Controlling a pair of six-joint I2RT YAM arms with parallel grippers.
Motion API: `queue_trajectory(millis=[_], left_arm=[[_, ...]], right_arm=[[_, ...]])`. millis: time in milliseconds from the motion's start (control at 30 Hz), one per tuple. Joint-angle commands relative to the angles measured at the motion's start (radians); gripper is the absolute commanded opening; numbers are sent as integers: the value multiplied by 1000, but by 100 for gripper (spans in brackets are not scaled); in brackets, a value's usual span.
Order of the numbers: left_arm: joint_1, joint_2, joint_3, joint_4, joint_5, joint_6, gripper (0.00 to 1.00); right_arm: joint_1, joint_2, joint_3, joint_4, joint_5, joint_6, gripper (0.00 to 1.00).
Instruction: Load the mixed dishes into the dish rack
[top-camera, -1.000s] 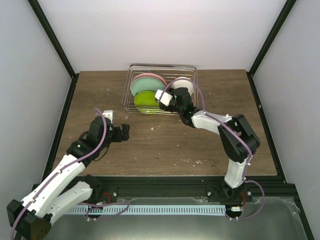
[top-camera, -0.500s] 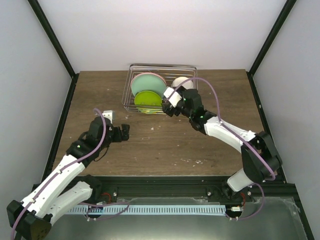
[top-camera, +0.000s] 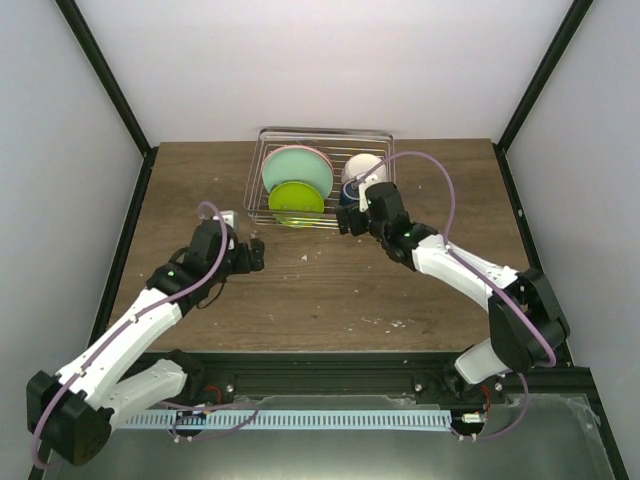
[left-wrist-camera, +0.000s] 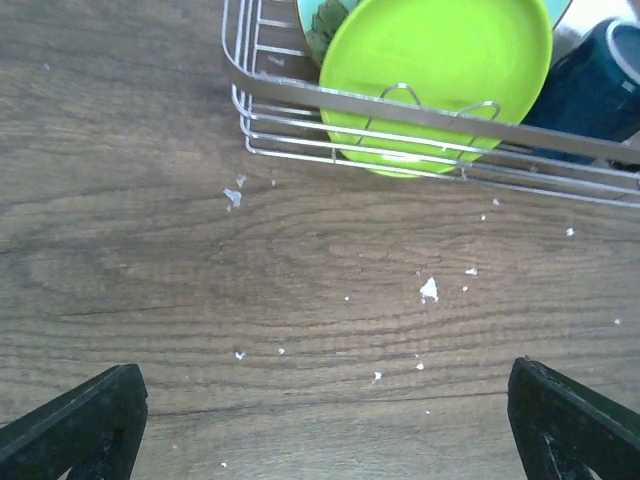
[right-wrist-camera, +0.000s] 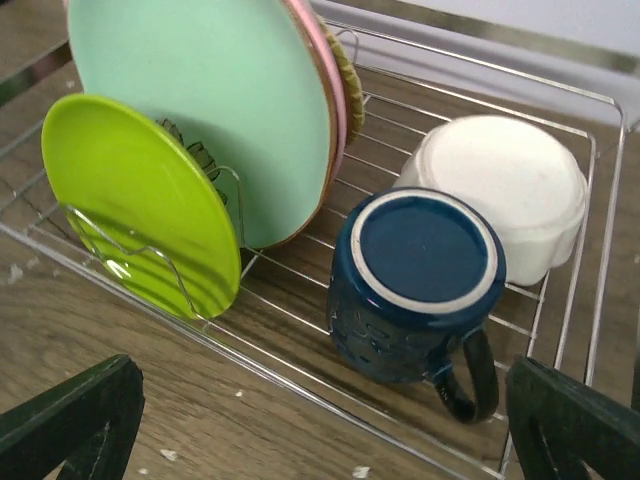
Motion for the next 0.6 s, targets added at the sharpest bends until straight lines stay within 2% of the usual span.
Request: queue_trajectory(millis=[0, 200, 267, 367, 567], left_arm=[[10, 93, 3, 23, 27, 7, 100], [133, 106, -57, 100, 157, 11, 100], [168, 97, -71, 124, 178, 2, 100], [199, 103, -76, 112, 122, -30, 100], [233, 166, -73, 75, 62, -102, 100]], right_arm=[[-51, -53, -22, -3, -5, 273, 100], [-253, -198, -215, 75, -133, 416, 100], [-293, -223, -246, 46, -116, 419, 100], [-316, -235, -252, -5, -63, 409, 100], [-344, -233, -274, 20, -118, 425, 100]])
